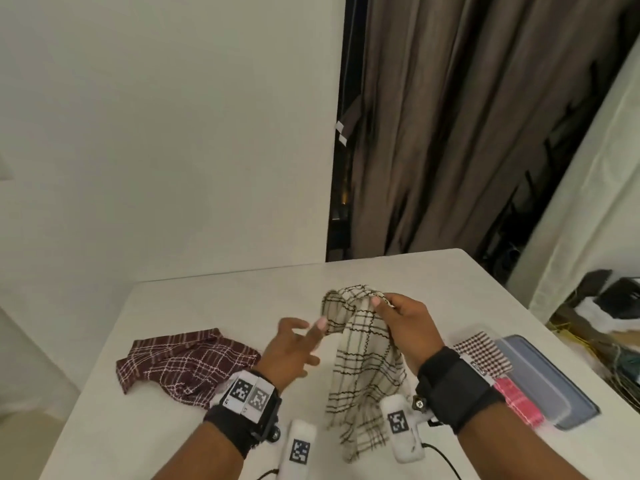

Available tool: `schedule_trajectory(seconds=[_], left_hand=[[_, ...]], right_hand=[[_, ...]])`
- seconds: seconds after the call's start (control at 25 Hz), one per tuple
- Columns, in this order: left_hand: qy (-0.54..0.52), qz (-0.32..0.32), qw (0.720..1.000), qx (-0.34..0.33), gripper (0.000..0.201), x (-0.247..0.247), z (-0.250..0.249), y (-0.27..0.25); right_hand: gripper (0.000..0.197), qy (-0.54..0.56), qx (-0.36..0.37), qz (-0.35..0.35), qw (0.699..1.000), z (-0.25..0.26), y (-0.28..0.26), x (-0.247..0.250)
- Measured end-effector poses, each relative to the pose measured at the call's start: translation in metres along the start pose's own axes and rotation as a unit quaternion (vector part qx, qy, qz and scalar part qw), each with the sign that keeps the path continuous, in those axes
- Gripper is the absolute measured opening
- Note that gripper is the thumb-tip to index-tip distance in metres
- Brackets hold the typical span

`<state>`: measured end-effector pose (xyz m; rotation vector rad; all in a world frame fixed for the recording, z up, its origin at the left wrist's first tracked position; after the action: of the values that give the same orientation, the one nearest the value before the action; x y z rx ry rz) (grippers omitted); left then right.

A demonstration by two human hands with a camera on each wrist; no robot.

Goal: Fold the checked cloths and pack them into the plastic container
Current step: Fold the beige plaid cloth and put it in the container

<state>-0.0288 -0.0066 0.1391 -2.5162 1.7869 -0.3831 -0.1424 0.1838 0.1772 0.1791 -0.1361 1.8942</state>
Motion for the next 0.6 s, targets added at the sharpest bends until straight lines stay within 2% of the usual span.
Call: schedule_trajectory(seconds=[0.04, 0.12, 0.16, 0.2, 0.28, 0.36, 0.44, 0.48, 0.52, 0.6], left_hand=[[0.033, 0.057, 0.998, 0.001, 0.07, -0.02, 0.002, -0.008], [0.101, 0.118, 0.988, -0.017, 0.081, -0.05, 0.007, -0.017], [0.131, 0.121, 0.984, -0.025, 0.08, -0.055, 0.013, -0.017], [0.154, 0.109, 0.981, -0.034, 0.071, -0.056, 0.017, -0.015], [0.182, 0.047, 0.979, -0.078, 0.038, -0.044, 0.018, -0.008], [0.167, -0.027, 0.975, -0.146, 0.031, -0.023, 0.003, -0.004], [0.155, -0.055, 0.964, -0.208, 0.027, -0.009, -0.03, -0.004], [0.165, -0.04, 0.957, -0.234, 0.025, -0.006, -0.048, -0.004], [0.186, -0.005, 0.949, -0.256, 0.023, -0.007, -0.067, -0.006], [0.224, 0.087, 0.931, -0.274, 0.018, -0.012, -0.091, -0.007]], right_hand=[[0.017, 0.042, -0.026, -0.005, 0.999, -0.007, 0.001, 0.001], [0.017, 0.111, -0.072, -0.005, 0.991, -0.017, 0.001, 0.002], [0.017, 0.134, -0.088, 0.0, 0.987, -0.019, 0.001, 0.003], [0.018, 0.146, -0.099, 0.001, 0.984, -0.023, 0.002, 0.006], [0.019, 0.139, -0.105, -0.009, 0.985, -0.03, 0.007, 0.016], [0.022, 0.039, -0.088, -0.024, 0.995, -0.039, 0.015, 0.031], [0.018, -0.151, -0.051, 0.0, 0.987, -0.036, 0.017, 0.041], [0.021, -0.239, -0.02, 0.013, 0.971, -0.03, 0.016, 0.042], [0.033, -0.278, 0.026, 0.035, 0.96, -0.022, 0.014, 0.039], [0.056, -0.243, 0.109, 0.144, 0.953, 0.005, 0.004, 0.018]])
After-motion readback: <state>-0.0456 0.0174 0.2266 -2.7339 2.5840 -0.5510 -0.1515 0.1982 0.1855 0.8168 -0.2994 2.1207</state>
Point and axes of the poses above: each hand's wrist, its own y-axis towards the middle knuckle, its own x-axis out of the back of the hand, z = x × y, the point moved 5 cm from there along y, towards the middle knuckle, and after that the axes turned 4 degrees about -x, right-handed, at the moved point
